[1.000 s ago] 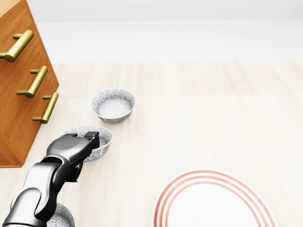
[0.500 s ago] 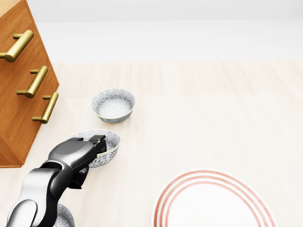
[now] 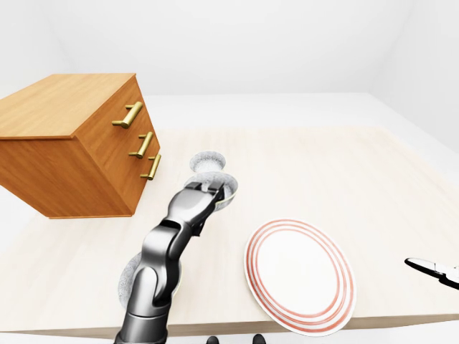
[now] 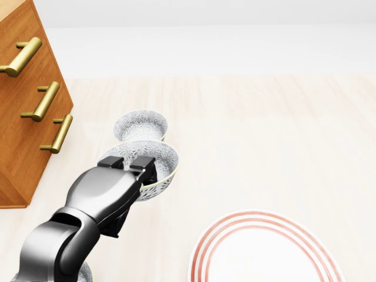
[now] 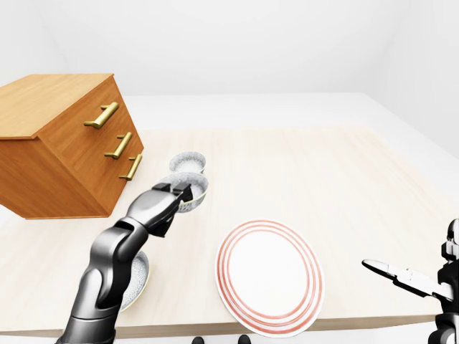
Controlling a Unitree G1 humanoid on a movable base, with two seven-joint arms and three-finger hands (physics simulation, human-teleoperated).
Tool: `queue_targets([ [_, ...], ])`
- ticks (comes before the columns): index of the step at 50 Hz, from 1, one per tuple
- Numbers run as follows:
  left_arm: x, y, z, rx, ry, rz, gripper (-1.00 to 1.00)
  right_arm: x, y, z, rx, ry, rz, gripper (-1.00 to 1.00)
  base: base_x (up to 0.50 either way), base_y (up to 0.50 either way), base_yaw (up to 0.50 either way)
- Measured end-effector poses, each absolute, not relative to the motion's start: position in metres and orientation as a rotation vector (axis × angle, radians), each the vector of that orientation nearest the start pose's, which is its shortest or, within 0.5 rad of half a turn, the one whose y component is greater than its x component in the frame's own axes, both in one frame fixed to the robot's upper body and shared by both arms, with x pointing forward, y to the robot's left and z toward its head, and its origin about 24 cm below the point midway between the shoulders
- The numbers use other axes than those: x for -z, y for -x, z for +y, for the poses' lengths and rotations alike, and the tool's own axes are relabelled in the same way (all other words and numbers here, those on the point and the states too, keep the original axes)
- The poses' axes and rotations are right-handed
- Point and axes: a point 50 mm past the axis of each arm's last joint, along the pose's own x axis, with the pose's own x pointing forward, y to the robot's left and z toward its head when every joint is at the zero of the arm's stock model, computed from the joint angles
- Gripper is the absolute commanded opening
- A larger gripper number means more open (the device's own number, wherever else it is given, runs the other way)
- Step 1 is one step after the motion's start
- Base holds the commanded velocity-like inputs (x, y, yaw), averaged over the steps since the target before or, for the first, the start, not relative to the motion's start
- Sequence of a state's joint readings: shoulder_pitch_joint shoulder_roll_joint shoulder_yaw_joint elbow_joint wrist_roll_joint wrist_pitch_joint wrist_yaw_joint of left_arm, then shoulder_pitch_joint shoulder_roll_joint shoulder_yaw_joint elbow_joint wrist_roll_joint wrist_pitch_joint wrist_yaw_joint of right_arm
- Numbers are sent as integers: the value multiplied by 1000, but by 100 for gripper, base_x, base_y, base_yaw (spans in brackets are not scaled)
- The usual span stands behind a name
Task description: Put the bowl in the middle on the plate.
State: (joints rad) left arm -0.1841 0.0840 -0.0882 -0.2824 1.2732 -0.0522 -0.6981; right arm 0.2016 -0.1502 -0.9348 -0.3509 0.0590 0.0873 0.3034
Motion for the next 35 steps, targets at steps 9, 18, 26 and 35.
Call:
queue_targets([
  [9, -120, -250, 101, 469, -1451, -115, -100, -117, -122, -355, 621, 315, -101, 100, 0, 0, 0],
  [18, -113, -236, 88, 509, -1451, -127, -100, -117, -122, -354, 620, 314, -99, 100, 0, 0, 0],
  [26, -107, -225, 78, 538, -1454, -142, -100, -116, -122, -354, 619, 314, -96, 100, 0, 0, 0],
  [35, -107, -217, 68, 540, -1446, -195, -100, -115, -122, -354, 616, 315, -92, 100, 0, 0, 0],
])
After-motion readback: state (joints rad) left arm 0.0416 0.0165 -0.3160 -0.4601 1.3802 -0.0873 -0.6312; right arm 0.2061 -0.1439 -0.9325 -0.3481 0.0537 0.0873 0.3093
